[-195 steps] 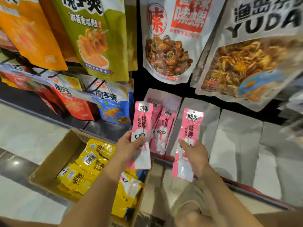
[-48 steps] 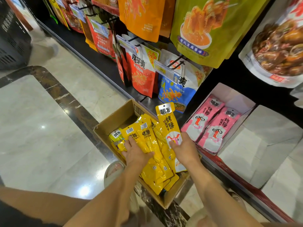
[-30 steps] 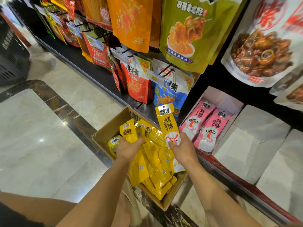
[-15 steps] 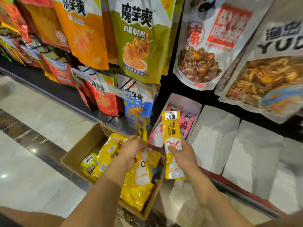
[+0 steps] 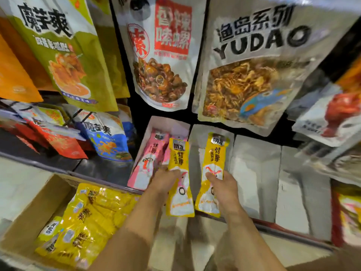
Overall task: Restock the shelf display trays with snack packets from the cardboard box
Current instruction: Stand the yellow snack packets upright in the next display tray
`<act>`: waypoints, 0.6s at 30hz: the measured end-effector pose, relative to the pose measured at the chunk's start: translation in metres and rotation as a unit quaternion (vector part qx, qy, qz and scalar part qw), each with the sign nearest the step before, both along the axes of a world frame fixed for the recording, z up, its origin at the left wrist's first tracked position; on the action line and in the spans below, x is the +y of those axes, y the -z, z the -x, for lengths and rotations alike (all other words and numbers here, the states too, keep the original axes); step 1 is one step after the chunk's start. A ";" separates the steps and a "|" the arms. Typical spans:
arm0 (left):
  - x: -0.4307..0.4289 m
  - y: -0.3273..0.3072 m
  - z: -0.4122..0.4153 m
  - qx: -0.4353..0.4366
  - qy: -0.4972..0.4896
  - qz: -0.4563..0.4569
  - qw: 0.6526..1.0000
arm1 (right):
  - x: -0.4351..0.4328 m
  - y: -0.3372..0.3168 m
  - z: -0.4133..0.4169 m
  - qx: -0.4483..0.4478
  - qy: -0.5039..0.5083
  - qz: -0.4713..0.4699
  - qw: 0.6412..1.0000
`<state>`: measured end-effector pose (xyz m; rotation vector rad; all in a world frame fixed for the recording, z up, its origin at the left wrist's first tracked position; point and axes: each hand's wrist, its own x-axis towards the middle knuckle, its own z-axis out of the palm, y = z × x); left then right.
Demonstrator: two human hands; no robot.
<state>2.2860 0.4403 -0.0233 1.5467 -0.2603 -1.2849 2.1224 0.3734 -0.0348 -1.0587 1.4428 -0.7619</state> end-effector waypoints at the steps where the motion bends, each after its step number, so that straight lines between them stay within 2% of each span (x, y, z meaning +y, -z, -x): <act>1: -0.008 0.000 0.007 -0.009 0.004 0.002 1.000 | -0.005 0.001 0.005 -0.006 0.012 -0.001 1.000; 8: -0.057 0.028 0.038 -0.148 0.062 -0.013 0.987 | -0.034 0.019 0.037 -0.022 0.091 -0.022 0.995; 18: -0.089 0.076 0.073 -0.197 0.085 -0.014 0.977 | -0.048 0.025 0.069 0.013 0.108 -0.022 0.994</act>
